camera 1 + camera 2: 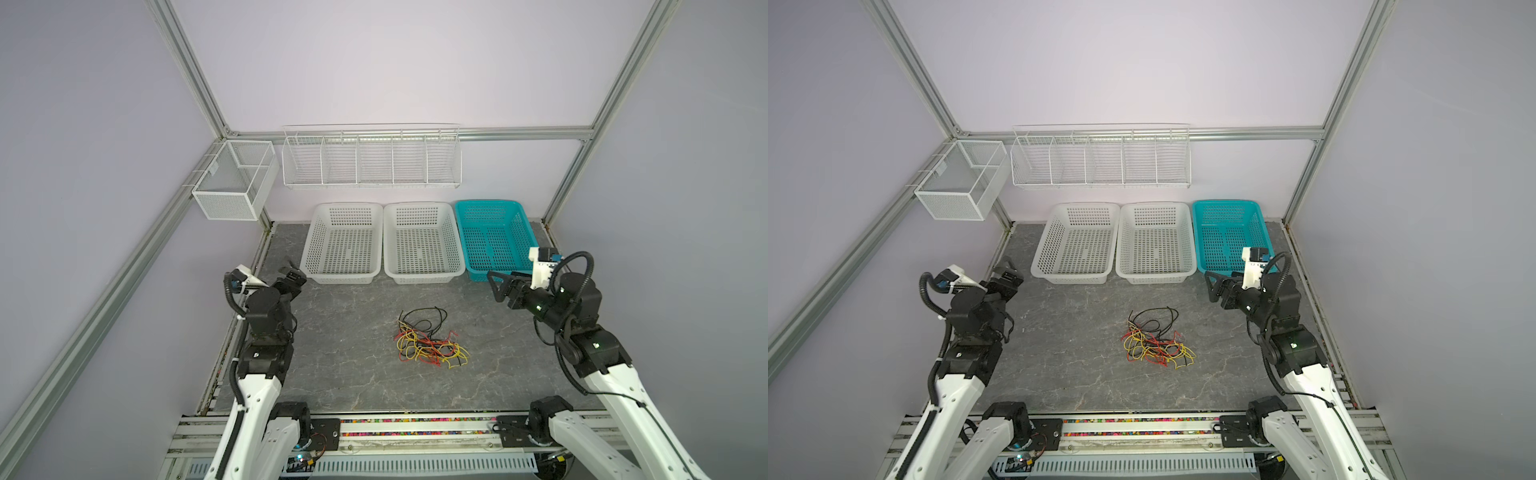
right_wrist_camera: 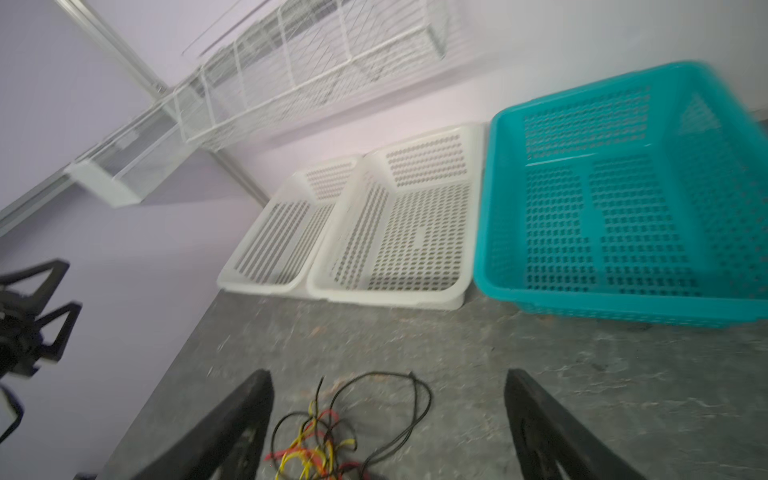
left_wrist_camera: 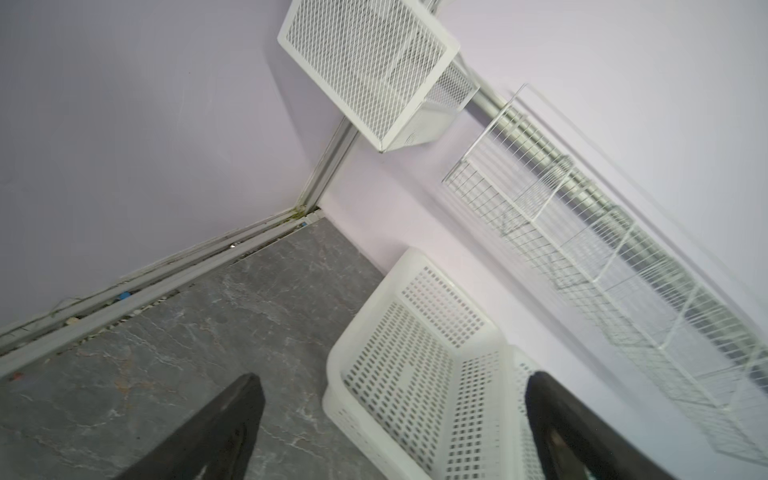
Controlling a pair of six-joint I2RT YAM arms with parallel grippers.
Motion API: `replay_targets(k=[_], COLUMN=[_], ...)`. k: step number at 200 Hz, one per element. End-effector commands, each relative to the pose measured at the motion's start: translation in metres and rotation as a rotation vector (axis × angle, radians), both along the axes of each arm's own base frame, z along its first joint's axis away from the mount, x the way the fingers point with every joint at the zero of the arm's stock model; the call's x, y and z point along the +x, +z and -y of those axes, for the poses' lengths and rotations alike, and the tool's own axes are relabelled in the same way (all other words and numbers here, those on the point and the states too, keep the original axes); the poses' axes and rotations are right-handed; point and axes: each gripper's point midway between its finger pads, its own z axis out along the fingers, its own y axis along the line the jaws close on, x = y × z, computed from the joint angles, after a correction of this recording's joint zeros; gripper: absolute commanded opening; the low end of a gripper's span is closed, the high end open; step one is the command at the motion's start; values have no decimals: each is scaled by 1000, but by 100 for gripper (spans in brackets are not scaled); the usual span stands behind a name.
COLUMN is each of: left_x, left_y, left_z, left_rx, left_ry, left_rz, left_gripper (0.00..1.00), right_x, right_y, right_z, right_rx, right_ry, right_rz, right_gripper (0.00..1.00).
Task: Untangle the cables
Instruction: 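Move both grippers toward the tangled red, yellow and black wires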
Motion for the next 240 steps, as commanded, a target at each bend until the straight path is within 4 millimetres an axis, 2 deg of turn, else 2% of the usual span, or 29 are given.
replay_targets(k=[1, 34, 52, 66, 107, 110, 118, 143, 180, 196, 217, 240], left_x=[-7, -27, -38, -44, -56, -57, -58, -64, -75, -81, -89, -98], left_y=[-40, -63, -87, -102, -131, -133, -140, -154, -165, -171, -179, -191], left_z=[36, 63, 74, 86, 113, 115, 119, 130, 152, 159, 168, 168], left_rx=[-171, -265, -281, -282, -219, -222, -238, -266, -299, -306, -318, -319], left_ry=[-182, -315, -354, -388, -448, -452, -465, -503, -614, -650, -692, -704], left_rz=[-158, -223, -318, -372, -478, -483, -496, -514, -542, -559, -579, -610], left_gripper=[99, 100, 99, 100, 99, 99, 100, 100, 98, 98, 98, 98], right_x=[-36, -62, -64, -60, -39, -34, -31, -26, -26, -27, -34, -39], right_y=[-48, -89, -114, -129, -169, -161, -169, -194, -226, -237, -239, -216], right_z=[-33, -73, -89, -98, -126, -132, -139, -154, -164, -168, -177, -187], right_rx=[-101, -274, -396, -482, -573, -564, -578, -612, -611, -596, -555, -531], right_ry=[207, 374, 408, 416, 471, 474, 496, 544, 579, 587, 624, 647], right_rz=[-180, -253, -269, -284, -293, -274, -285, -312, -364, -380, -371, -283], right_gripper=[92, 98, 98, 91, 81, 81, 78, 72, 67, 66, 67, 67])
